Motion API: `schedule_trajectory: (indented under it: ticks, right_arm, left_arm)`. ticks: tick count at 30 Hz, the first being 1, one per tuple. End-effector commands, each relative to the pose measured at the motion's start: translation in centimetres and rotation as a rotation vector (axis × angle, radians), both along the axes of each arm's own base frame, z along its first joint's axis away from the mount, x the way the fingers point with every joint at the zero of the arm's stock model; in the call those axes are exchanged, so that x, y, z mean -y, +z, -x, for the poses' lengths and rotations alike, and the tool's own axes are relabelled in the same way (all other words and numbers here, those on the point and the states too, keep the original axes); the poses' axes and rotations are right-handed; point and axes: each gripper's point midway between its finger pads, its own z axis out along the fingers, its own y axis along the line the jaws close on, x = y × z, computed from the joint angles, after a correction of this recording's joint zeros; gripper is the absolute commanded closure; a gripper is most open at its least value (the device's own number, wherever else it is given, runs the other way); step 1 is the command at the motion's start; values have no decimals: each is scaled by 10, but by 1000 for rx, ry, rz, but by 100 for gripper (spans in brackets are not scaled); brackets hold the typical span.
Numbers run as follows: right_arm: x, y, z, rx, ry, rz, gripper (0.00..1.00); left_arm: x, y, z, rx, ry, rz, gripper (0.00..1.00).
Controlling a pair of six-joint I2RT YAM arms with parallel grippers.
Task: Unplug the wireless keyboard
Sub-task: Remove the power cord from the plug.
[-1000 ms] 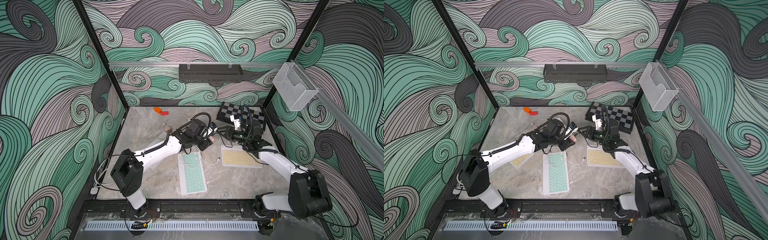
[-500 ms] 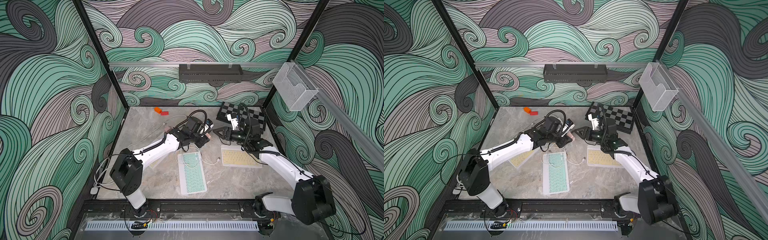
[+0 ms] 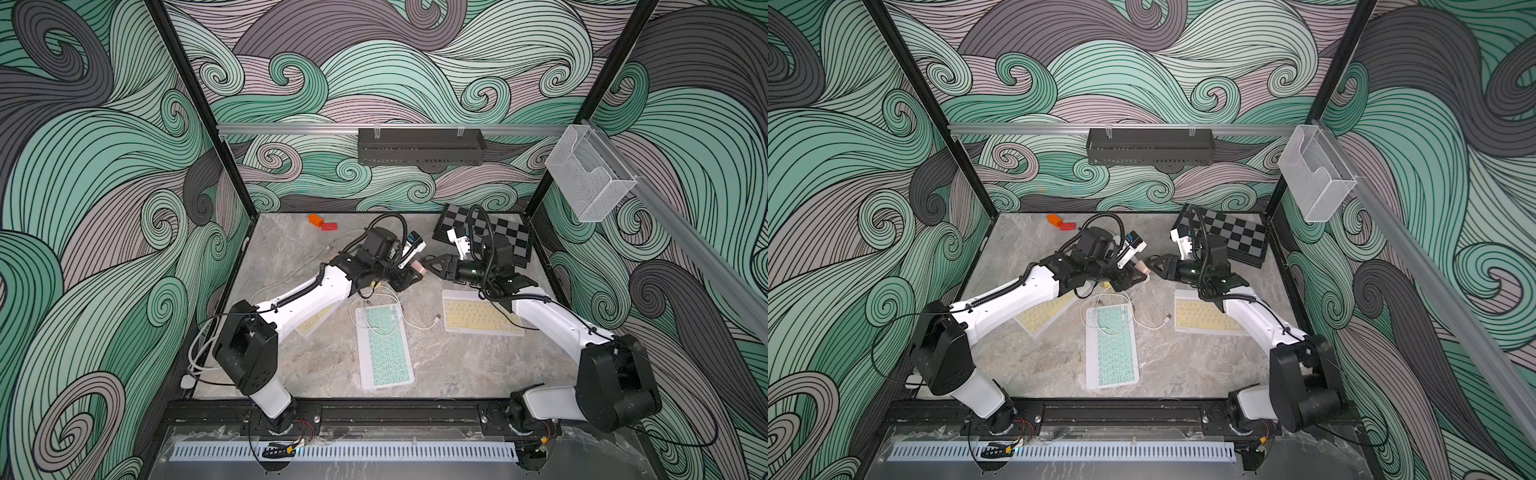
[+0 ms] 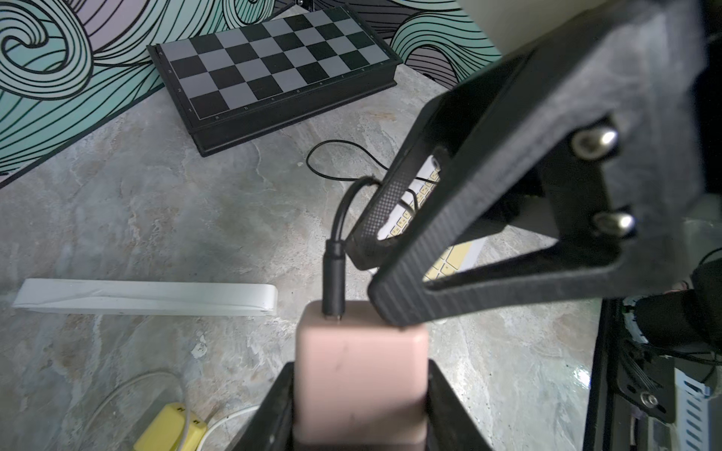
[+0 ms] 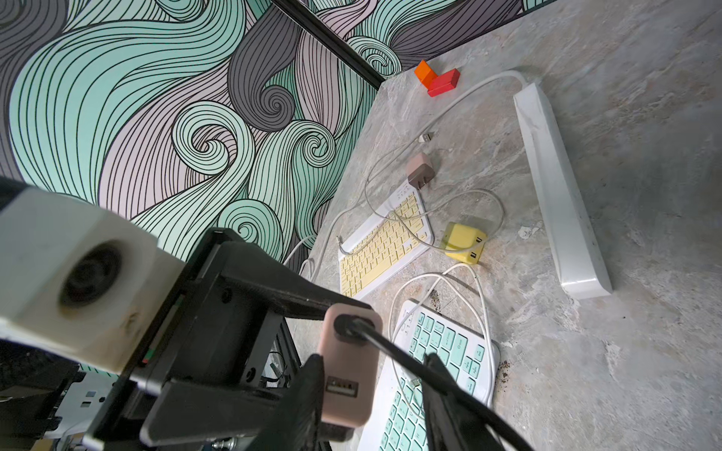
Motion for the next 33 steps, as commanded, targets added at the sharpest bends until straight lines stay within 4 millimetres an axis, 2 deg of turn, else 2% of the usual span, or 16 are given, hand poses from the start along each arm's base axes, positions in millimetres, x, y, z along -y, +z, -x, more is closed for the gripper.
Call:
schedule_trajectory:
  ticks: [1,10,19,28,33]
  right_arm:
    - [-9,18,-1,52,41,-31,58]
    - [-14,22,3,106,96,-50,70]
    - [-15,34,12,170,132,-65,82]
    - [-18,38,14,186,160,-86,100]
    - [-17,43,15,219,157,-81,100]
  left_arm:
    - [10,29,2,38,-57,77,100]
    - [16,34,20,-23,-155,125,100]
    - [10,43,24,-125,-240,224,100]
    - [13,49,36,-208,-359,291,100]
    - [12,50,38,-213,-374,294,100]
